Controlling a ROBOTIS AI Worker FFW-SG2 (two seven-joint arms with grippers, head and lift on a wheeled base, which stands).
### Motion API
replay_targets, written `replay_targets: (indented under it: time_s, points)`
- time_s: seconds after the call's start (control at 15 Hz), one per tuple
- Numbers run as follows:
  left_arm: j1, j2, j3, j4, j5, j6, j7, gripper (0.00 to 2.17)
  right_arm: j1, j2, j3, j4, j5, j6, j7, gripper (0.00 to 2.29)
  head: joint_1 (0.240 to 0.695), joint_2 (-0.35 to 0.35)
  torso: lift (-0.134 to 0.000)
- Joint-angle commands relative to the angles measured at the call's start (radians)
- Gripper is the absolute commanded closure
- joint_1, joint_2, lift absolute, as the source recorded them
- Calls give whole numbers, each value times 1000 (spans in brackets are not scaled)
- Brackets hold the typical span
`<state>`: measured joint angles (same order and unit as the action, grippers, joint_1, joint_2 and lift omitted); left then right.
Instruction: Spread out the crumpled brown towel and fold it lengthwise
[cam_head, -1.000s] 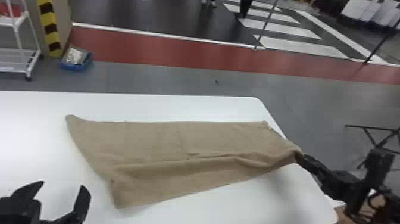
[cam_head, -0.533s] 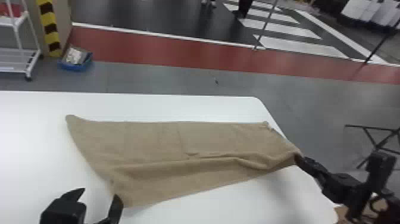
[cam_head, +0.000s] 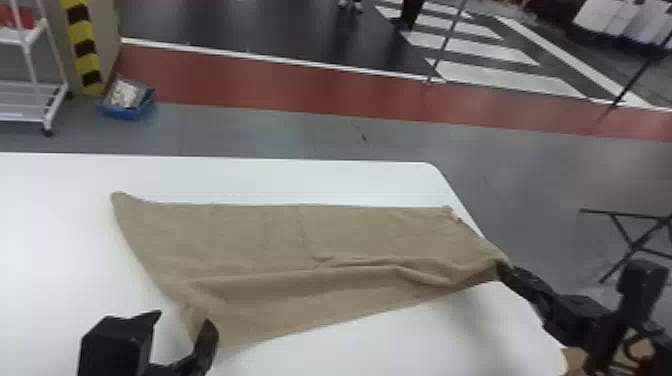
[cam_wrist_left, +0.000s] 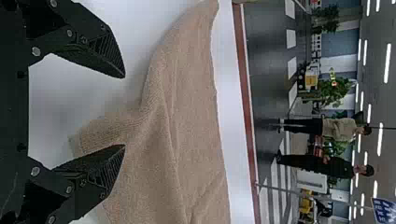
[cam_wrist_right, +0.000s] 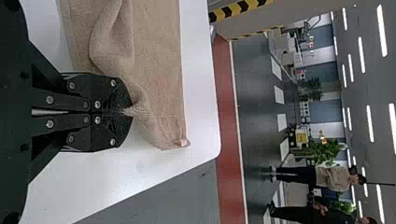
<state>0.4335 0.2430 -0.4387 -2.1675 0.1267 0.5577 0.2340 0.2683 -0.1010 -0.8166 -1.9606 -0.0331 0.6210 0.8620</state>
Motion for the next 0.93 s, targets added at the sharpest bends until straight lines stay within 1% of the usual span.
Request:
replay_targets:
  time_s: [0.0, 0.13, 0.27, 0.33, 0.4, 0.47, 0.6, 0.67, 0.73, 0.87]
  points:
    - [-12, -11, -3, -5, 16, 12, -2, 421, 0, 3, 8, 0, 5, -5, 0, 1450, 695, -350, -125]
    - [-36, -36, -6, 9, 18, 21, -2, 421, 0, 3, 8, 8, 5, -17, -1, 1450, 695, -350, -125]
    - [-68, -42, -20, 32, 14, 64, 5, 421, -1, 0, 8, 19, 4, -26, -1, 1450, 695, -350, -125]
    - [-85, -50, -26, 40, 4, 132, 10, 424, -1, 0, 10, 23, 2, -33, -1, 1450, 695, -350, -125]
    - [-95, -54, -32, 44, -13, 166, 11, 481, -3, -2, 10, 26, 2, -36, -1, 1450, 695, -350, -125]
    - [-96, -56, -34, 44, -18, 166, 13, 620, -6, -5, 10, 34, 2, -39, -1, 1450, 695, -350, -125]
    - [-101, -56, -35, 43, -13, 181, 21, 1457, -12, -6, 10, 45, 4, -48, -3, 1450, 695, -350, -125]
    - [-101, -56, -37, 40, -13, 181, 25, 1669, -15, -6, 10, 48, 4, -54, -5, 1450, 695, -350, -125]
    - [-101, -56, -41, 35, -13, 181, 30, 1720, -18, -6, 11, 54, 7, -57, -5, 1450, 695, -350, -125]
    - [-121, -57, -64, 14, -39, 187, 57, 1720, -18, -5, 33, 57, 13, -57, -6, 1450, 695, -350, -125]
